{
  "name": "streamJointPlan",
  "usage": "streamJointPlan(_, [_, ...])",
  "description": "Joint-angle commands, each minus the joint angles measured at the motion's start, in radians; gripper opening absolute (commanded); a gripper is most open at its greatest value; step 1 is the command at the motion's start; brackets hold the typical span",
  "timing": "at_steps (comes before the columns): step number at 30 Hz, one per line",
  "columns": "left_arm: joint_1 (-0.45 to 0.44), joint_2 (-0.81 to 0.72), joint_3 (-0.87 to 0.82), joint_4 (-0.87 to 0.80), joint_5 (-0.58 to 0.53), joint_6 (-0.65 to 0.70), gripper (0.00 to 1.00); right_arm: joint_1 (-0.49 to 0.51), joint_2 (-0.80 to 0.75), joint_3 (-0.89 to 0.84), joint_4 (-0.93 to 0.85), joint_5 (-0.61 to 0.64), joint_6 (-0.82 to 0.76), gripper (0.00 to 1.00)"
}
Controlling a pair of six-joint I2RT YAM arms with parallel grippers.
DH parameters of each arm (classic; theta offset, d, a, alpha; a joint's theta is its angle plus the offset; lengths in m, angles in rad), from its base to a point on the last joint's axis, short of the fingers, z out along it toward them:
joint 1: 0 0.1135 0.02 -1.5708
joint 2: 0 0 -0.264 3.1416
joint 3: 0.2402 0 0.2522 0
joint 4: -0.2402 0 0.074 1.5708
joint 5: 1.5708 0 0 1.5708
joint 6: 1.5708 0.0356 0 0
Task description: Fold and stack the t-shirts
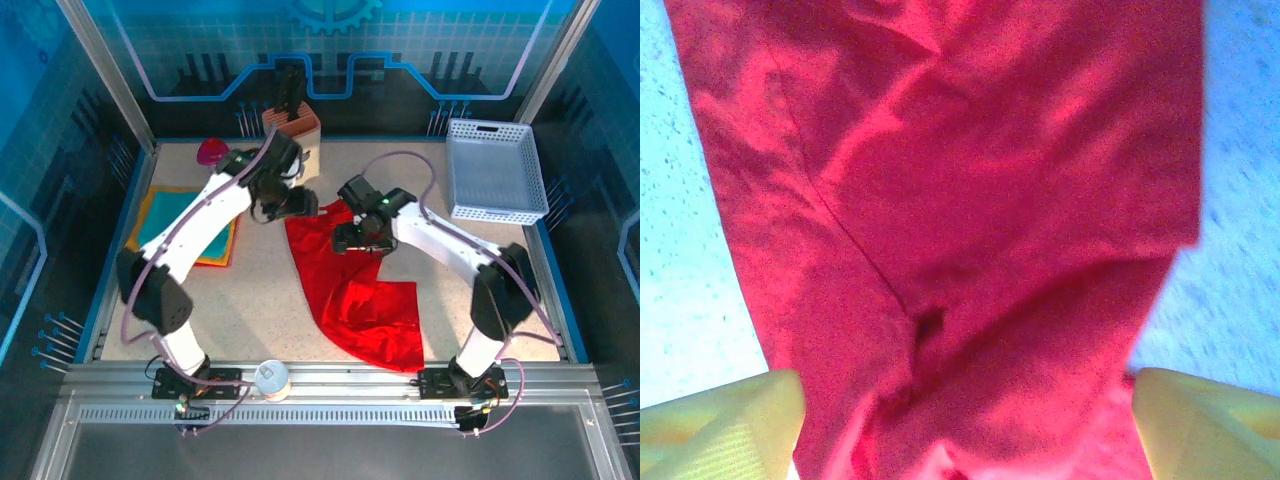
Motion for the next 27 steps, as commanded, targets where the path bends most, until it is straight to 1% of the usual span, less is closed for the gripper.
streamJointPlan(1, [0.013, -0.128, -0.21, 0.09, -0.056, -0.066, 0.6, 0.0, 0.14, 0.104, -0.007, -0.028, -0.114, 0.86])
streamJointPlan(5, [0.023, -0.288, -0.43, 0.131, -0.057, -0.129, 0.61, 0.012, 0.284, 0.206, -0.021, 0.01, -0.121, 0.86])
streamJointPlan(7, [0.024, -0.341, -0.506, 0.141, -0.044, -0.155, 0.62, 0.011, 0.344, 0.25, -0.034, 0.017, -0.118, 0.86])
streamJointPlan(10, [0.024, -0.397, -0.597, 0.144, -0.027, -0.187, 0.62, 0.002, 0.44, 0.329, -0.061, 0.07, -0.117, 0.86])
streamJointPlan(13, [0.024, -0.437, -0.656, 0.139, -0.027, -0.208, 0.62, -0.044, 0.536, 0.418, -0.114, 0.091, -0.103, 0.86])
streamJointPlan(17, [0.02, -0.472, -0.698, 0.137, -0.019, -0.228, 0.61, -0.135, 0.599, 0.472, -0.121, 0.081, -0.092, 0.85])
streamJointPlan(20, [0.0, -0.498, -0.721, 0.146, -0.011, -0.249, 0.61, -0.199, 0.657, 0.533, -0.132, 0.092, -0.101, 0.85])
streamJointPlan(23, [-0.025, -0.522, -0.76, 0.163, -0.007, -0.281, 0.61, -0.244, 0.726, 0.644, -0.164, 0.121, -0.118, 0.85])
streamJointPlan(25, [-0.043, -0.529, -0.795, 0.191, 0.01, -0.304, 0.61, -0.266, 0.791, 0.751, -0.198, 0.152, -0.126, 0.85])
streamJointPlan(27, [-0.06, -0.527, -0.824, 0.22, 0.03, -0.327, 0.61, -0.284, 0.85, 0.868, -0.229, 0.137, -0.123, 0.85])
